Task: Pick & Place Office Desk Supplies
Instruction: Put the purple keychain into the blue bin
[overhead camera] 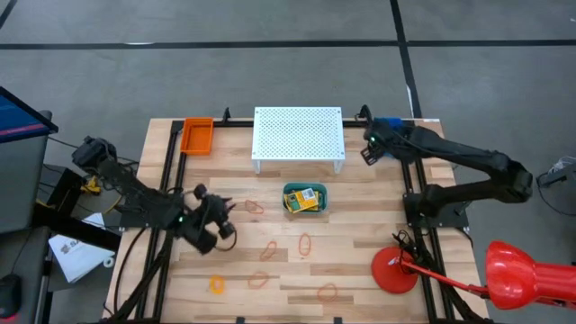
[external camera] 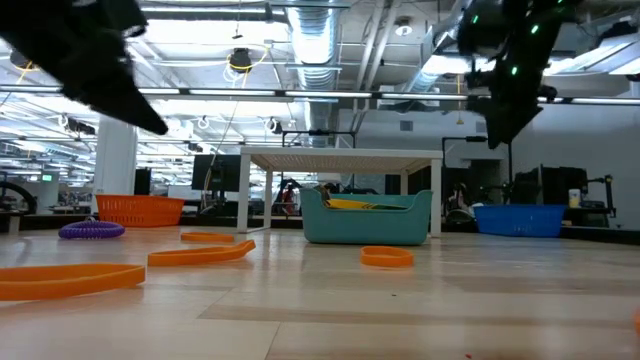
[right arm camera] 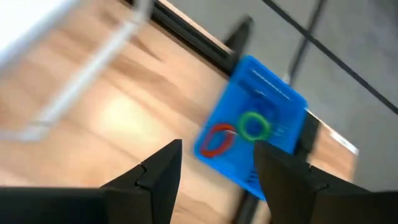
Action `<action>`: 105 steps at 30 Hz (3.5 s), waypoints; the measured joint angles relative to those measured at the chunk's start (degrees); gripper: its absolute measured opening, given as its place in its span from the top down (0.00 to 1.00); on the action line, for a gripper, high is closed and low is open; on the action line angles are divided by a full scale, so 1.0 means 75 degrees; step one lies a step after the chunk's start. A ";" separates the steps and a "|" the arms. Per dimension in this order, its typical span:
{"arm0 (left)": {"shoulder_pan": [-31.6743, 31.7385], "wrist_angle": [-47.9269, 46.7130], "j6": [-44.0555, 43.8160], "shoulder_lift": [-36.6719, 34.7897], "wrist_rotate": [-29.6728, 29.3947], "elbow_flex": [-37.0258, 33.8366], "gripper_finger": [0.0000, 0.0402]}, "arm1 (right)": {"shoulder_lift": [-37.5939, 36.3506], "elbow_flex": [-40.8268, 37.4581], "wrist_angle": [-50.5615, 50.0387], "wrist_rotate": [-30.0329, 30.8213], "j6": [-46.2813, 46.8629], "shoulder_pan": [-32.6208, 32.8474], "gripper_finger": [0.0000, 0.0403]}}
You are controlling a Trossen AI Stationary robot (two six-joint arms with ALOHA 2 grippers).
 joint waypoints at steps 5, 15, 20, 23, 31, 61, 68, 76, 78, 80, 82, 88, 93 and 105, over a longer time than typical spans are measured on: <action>0.2184 -0.0075 0.1396 -0.1074 0.1590 0.0131 0.65 | -0.0493 0.0000 0.0116 -0.0136 0.0284 0.0871 0.52; 0.5429 -0.1535 0.3016 -0.1699 0.6328 0.0132 0.51 | -0.0534 0.0003 0.0164 -0.0125 0.0720 0.2144 0.52; 0.4972 -0.2368 0.2740 -0.0948 0.6155 0.0126 0.52 | -0.0537 0.0003 0.0209 -0.0073 0.0752 0.2485 0.52; 0.4612 -0.2323 0.2495 -0.0581 0.5950 0.0126 0.52 | -0.0537 0.0003 0.0299 -0.0050 0.0752 0.2589 0.52; 0.3889 -0.2318 0.2152 0.0355 0.5783 0.0123 0.52 | -0.0534 -0.0128 0.0440 -0.0049 0.0746 0.2605 0.52; 0.3903 -0.0193 0.2612 0.0925 0.5673 -0.0562 0.96 | -0.0531 -0.0641 0.0928 -0.0134 0.1326 0.3290 0.52; 0.3252 0.1223 0.3063 -0.0224 0.5708 -0.0544 0.98 | -0.0548 -0.0638 0.0929 -0.0136 0.1722 0.3857 0.52; 0.2417 0.5037 0.4710 -0.0375 0.5101 -0.0532 0.99 | -0.0548 -0.0638 0.1664 -0.0124 0.1561 0.4413 0.52; 0.2387 0.5995 0.5291 -0.0213 0.5033 -0.0532 0.99 | -0.0548 -0.0638 0.1999 -0.0124 0.1353 0.4575 0.52; 0.2394 0.6912 0.5813 -0.0004 0.5047 -0.0532 0.99 | -0.0546 -0.0638 0.2338 -0.0125 0.1110 0.4764 0.52; 0.2451 0.7837 0.6332 0.0244 0.5022 -0.0532 0.99 | -0.0547 -0.0638 0.2785 -0.0123 0.0844 0.4988 0.52; 0.2690 1.0991 0.7384 0.1207 0.5121 -0.0532 0.99 | -0.0545 -0.0638 0.4477 -0.0108 -0.0404 0.5779 0.52; 0.2959 1.3448 0.7574 0.2070 0.5815 -0.0532 0.99 | -0.0531 -0.0638 0.5594 -0.0110 -0.1734 0.6431 0.52; 0.3505 1.5529 0.6566 0.3320 0.8405 -0.0005 0.99 | -0.0360 -0.1498 0.8642 -0.1151 -0.4823 0.7154 0.52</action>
